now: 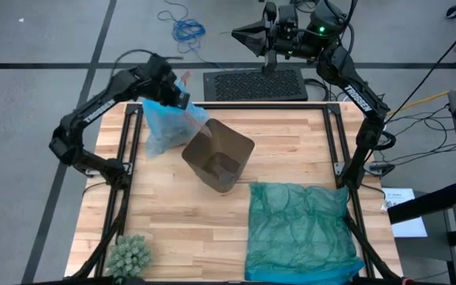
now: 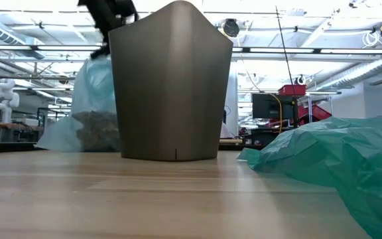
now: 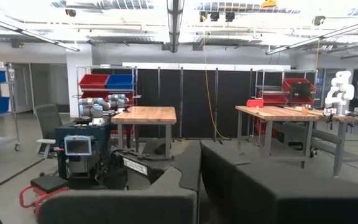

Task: Place trash/remove bag and relplace
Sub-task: Remove the light blue trash bag from the black trash bin

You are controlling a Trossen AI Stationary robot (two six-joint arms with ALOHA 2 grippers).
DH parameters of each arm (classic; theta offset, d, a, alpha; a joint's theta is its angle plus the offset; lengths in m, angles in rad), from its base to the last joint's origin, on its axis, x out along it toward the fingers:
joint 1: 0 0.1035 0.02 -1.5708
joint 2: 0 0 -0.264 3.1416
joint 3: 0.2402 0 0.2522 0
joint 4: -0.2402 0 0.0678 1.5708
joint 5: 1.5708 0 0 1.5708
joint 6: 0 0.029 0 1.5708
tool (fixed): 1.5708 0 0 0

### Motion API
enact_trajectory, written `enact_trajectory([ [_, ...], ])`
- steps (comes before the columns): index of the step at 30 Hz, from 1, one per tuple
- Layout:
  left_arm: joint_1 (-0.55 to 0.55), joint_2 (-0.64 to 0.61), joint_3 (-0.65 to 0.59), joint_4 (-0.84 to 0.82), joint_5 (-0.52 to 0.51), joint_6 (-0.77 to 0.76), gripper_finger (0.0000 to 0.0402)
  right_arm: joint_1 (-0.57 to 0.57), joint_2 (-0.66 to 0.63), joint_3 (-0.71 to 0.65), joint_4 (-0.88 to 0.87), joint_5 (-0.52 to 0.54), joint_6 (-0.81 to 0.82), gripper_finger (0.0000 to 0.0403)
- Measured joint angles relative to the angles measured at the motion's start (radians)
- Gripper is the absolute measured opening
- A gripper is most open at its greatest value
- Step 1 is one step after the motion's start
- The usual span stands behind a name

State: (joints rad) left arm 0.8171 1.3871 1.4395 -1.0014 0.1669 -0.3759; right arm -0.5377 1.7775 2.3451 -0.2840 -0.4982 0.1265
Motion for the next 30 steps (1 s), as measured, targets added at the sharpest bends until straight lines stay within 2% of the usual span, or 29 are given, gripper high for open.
enact_trajectory([
  [8, 0.114, 0.044, -0.244, 0.028, 0.006, 0.068, 0.0001, 0.000, 0.000, 0.000, -0.007, 0.000, 0.000, 0.0001],
  [12, 0.167, 0.039, -0.308, 0.049, 0.029, 0.093, 0.0000, 0.000, 0.000, 0.000, -0.007, 0.000, 0.012, 0.0000],
  [22, 0.230, 0.085, -0.358, 0.167, 0.016, 0.135, 0.0000, 0.000, 0.000, 0.000, -0.062, 0.000, -0.026, 0.0000],
  [26, 0.252, 0.142, -0.358, 0.164, 0.013, 0.171, 0.0000, 0.000, 0.000, 0.000, -0.073, 0.000, -0.042, 0.0000],
  [30, 0.255, 0.121, -0.336, 0.129, 0.017, 0.201, 0.0000, 0.000, 0.000, 0.000, -0.077, 0.000, -0.042, 0.0000],
])
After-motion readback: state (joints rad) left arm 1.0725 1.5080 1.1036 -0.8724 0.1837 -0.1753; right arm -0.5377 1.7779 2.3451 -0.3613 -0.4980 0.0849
